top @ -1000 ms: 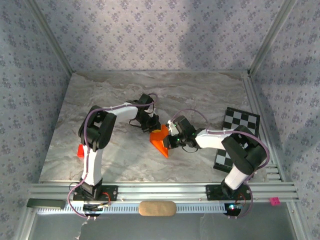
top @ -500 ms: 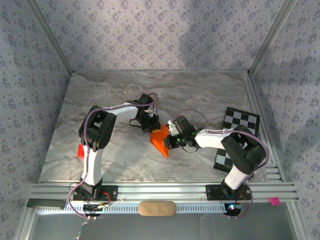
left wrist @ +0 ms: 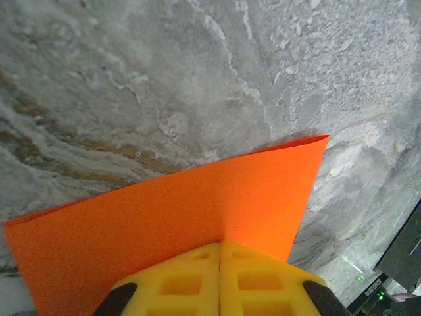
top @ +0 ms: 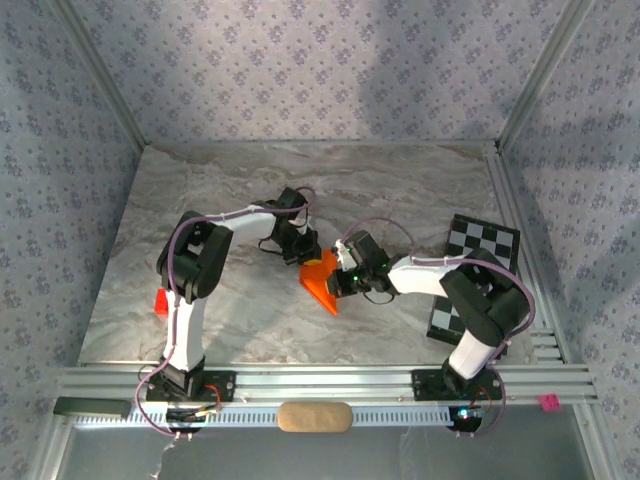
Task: Fold a paper plane with a square sheet of paper (pick it up from the middle)
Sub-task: Third fold the triangle at the center of the table.
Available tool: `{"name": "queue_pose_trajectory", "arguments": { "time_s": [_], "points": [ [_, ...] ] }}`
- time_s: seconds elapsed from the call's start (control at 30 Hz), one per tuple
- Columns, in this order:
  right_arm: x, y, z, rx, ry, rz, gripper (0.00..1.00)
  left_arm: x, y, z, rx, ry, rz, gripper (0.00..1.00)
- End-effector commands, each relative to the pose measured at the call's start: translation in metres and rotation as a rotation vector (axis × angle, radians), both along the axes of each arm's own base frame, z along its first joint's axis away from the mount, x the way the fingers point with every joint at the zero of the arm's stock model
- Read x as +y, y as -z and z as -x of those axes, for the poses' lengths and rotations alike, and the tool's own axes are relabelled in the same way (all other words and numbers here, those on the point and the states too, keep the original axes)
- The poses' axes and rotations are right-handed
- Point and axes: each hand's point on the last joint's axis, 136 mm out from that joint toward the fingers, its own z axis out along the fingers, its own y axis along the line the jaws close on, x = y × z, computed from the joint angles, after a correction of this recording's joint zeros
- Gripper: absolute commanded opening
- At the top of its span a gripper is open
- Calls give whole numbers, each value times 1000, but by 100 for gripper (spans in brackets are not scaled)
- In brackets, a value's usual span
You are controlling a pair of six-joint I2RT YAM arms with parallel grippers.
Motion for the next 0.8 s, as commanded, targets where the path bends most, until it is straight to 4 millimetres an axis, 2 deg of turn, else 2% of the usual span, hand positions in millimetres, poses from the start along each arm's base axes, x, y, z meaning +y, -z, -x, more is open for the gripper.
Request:
{"name": "queue_pose_trajectory", "arguments": {
  "time_s": [0.0, 0.77],
  "points": [
    [-1, 4, -1, 4, -4, 33, 0, 12, 15, 12, 34, -5, -64, 8],
    [-9, 17, 4, 20, 9, 89, 0, 11, 15, 12, 35, -4, -63, 8]
  ]
}}
